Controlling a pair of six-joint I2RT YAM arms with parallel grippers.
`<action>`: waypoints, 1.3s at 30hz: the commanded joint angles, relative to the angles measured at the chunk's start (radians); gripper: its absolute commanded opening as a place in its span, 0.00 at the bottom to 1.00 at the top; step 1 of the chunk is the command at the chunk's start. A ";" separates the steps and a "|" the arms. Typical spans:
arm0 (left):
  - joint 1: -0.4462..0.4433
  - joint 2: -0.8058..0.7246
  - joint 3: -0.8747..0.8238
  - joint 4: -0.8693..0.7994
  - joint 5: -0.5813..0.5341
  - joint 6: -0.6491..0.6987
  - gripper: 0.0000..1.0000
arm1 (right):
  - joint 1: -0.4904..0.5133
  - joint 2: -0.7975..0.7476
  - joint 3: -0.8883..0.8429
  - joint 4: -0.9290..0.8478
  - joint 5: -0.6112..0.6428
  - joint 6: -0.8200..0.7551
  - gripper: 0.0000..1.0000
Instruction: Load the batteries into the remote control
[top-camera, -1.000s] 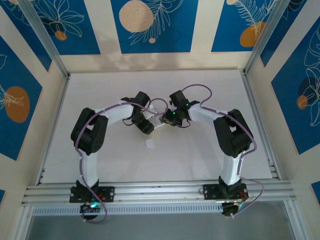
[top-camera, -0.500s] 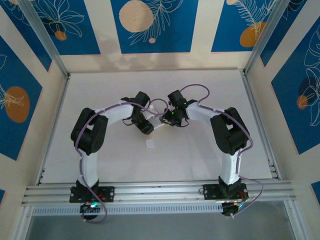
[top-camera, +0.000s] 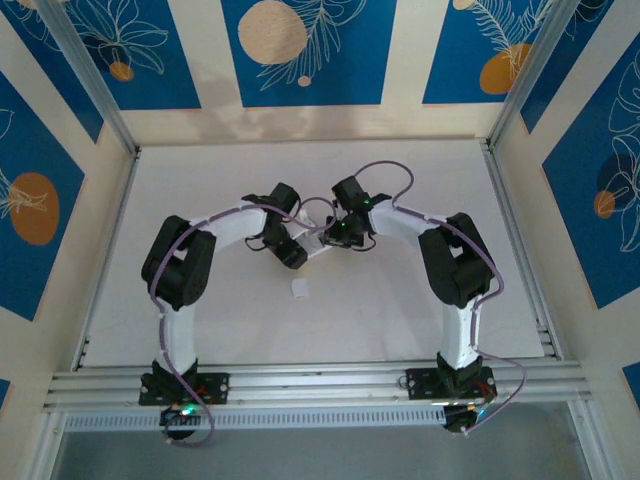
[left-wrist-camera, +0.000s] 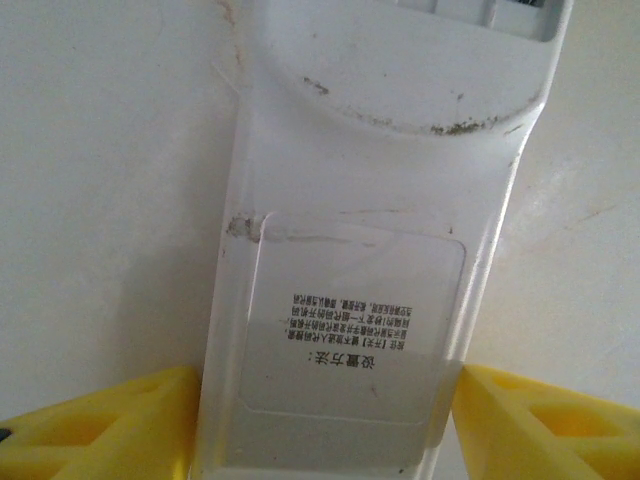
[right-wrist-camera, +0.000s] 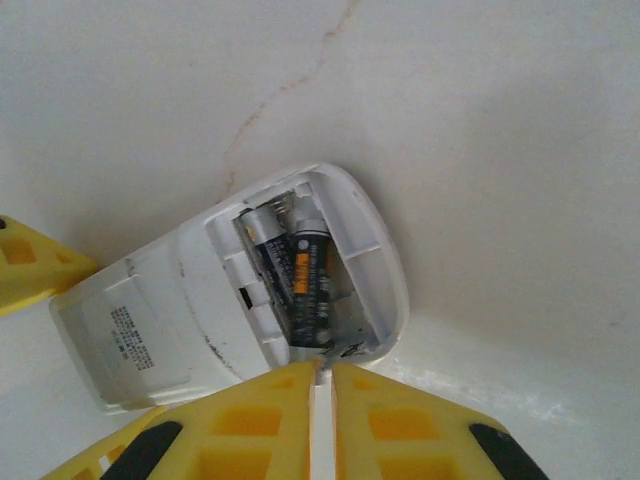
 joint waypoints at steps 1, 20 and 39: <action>0.010 0.014 0.028 -0.028 0.002 0.022 0.67 | 0.020 -0.027 0.011 -0.029 0.005 -0.044 0.16; 0.012 0.018 0.034 -0.032 0.011 0.017 0.67 | 0.033 0.012 0.025 -0.063 0.102 -0.042 0.18; 0.010 0.021 0.038 -0.033 0.014 0.016 0.67 | 0.042 -0.081 -0.012 -0.030 0.066 -0.003 0.23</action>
